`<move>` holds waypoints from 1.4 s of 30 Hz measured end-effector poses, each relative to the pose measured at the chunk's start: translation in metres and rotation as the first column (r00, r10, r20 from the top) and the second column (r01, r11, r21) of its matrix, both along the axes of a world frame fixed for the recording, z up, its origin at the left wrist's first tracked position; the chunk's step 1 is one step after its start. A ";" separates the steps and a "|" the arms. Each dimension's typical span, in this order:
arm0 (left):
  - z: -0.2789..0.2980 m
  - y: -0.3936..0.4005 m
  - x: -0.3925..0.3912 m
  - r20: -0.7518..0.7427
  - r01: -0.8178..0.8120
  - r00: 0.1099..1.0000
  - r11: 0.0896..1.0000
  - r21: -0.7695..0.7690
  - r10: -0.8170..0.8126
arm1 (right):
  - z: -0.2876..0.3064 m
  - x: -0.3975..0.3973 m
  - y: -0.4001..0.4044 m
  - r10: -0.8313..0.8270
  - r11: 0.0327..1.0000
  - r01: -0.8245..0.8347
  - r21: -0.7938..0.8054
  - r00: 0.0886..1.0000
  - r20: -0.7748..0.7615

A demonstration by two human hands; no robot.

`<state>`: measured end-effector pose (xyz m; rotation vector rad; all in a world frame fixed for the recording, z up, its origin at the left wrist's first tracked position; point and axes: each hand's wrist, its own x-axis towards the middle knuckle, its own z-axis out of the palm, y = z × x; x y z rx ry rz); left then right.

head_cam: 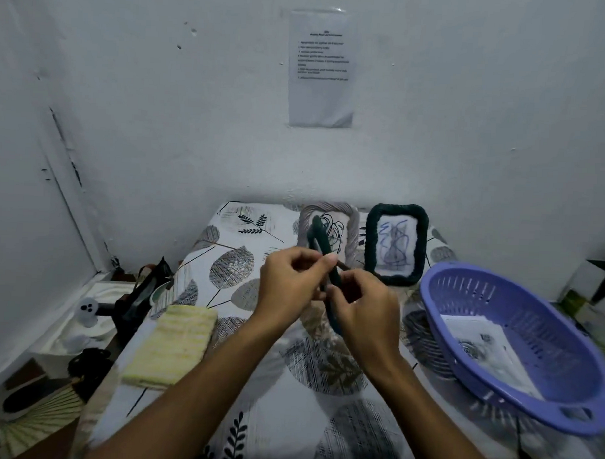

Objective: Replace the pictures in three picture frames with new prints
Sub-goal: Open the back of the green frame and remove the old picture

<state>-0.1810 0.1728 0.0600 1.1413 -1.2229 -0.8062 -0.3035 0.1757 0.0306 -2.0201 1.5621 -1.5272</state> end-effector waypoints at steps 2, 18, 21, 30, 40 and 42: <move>0.003 0.000 -0.005 -0.039 -0.007 0.999 0.999 0.050 0.009 | -0.002 0.002 0.001 -0.060 0.995 0.050 -0.091 0.992 -0.109; -0.034 -0.024 0.038 -0.225 -0.009 0.968 0.914 0.406 0.110 | 0.014 -0.035 -0.009 0.017 0.997 -0.020 0.075 0.999 0.044; -0.043 -0.026 0.050 -0.234 0.021 0.968 0.898 0.440 0.092 | -0.010 -0.060 -0.034 -0.051 0.935 -0.017 0.354 0.982 0.179; -0.084 -0.025 0.052 -0.077 0.024 0.997 0.827 0.562 0.024 | -0.065 -0.060 -0.029 -0.104 0.743 -0.260 0.617 0.865 0.490; -0.098 -0.027 0.043 -0.074 0.048 0.997 0.791 0.610 -0.003 | -0.081 -0.059 -0.033 -0.089 0.709 -0.063 0.702 0.980 0.178; -0.100 -0.029 0.043 -0.001 0.020 1.000 0.795 0.606 -0.025 | -0.084 -0.058 -0.036 -0.082 0.707 -0.017 0.707 0.991 0.105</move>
